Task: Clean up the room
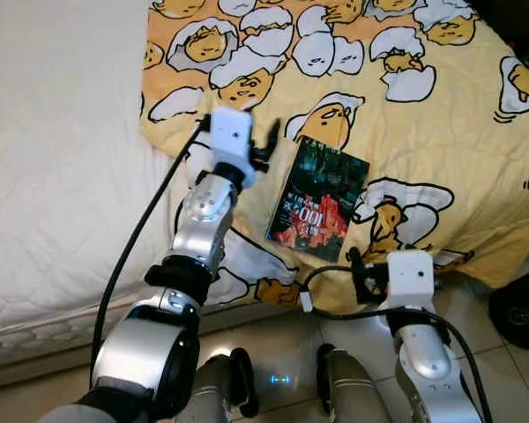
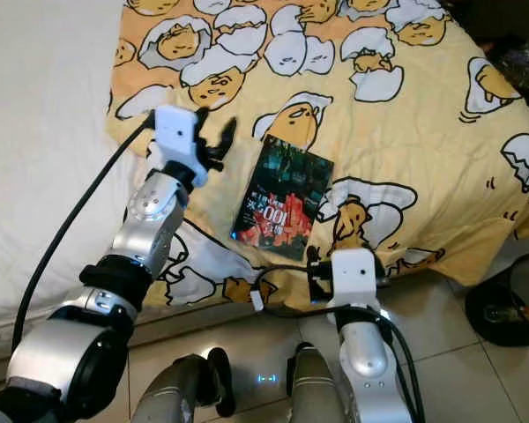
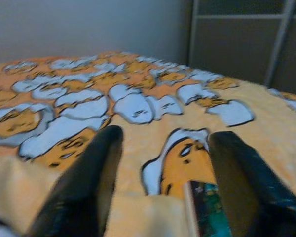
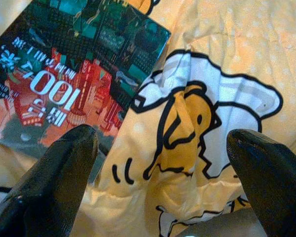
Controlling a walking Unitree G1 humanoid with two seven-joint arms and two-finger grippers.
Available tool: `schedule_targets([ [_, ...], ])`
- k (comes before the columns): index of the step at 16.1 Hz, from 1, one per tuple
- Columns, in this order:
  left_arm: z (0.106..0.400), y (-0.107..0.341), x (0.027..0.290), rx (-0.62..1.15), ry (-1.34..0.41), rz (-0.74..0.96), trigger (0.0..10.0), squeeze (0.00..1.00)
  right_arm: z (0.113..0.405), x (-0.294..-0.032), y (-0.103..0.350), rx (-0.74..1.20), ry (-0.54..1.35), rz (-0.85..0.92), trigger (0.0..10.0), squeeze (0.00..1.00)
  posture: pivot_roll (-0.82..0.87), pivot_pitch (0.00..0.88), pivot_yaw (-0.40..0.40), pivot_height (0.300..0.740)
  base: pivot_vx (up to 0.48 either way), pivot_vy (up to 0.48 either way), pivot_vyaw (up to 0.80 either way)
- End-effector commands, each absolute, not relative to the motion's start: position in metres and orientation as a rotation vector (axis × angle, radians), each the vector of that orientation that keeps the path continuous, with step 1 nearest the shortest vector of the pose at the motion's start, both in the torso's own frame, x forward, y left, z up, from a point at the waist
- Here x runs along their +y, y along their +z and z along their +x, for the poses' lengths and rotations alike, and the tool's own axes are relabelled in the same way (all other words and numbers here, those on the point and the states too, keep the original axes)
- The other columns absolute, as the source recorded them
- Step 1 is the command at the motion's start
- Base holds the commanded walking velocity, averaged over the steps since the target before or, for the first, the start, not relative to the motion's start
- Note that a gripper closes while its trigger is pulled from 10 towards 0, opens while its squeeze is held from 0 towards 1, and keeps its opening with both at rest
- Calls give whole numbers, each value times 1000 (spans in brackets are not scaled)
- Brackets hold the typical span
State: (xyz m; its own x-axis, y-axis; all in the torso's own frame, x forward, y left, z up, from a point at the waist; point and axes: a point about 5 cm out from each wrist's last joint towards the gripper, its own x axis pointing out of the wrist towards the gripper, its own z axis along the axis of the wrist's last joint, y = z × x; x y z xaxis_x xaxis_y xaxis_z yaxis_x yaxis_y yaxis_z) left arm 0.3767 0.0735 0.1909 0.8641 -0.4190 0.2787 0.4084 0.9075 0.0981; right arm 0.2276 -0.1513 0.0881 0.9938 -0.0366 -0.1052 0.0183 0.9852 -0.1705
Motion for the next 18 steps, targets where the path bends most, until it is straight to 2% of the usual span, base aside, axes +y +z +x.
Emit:
schedule_targets([
  [1,373,186,71,-271,-474,29,10000,1000,227,-152,88,103,-39,-162,10000,0,-260,219,82,723,0,0,0],
  [3,364,174,67,-206,-515,-22,10000,1000,228,-152,89,98,-41,-159,10000,0,-257,208,86,723,0,0,0],
  [7,343,142,78,-105,-480,-12,10000,976,224,-151,81,146,-39,-104,10000,0,-244,193,91,723,0,0,0],
  [8,340,144,84,-105,-467,-26,10000,0,220,-147,72,204,-28,-51,10000,0,-244,193,91,723,0,0,0],
  [13,349,208,131,-402,-220,85,10000,0,215,-125,22,470,64,165,10000,0,-210,179,99,723,0,0,0],
  [15,349,215,134,-414,-218,100,10000,0,223,-124,13,495,40,182,10000,0,-183,184,112,723,0,0,0],
  [18,344,215,139,-408,-203,107,10000,0,252,-106,8,484,77,151,10000,0,-142,207,123,723,0,0,0],
])
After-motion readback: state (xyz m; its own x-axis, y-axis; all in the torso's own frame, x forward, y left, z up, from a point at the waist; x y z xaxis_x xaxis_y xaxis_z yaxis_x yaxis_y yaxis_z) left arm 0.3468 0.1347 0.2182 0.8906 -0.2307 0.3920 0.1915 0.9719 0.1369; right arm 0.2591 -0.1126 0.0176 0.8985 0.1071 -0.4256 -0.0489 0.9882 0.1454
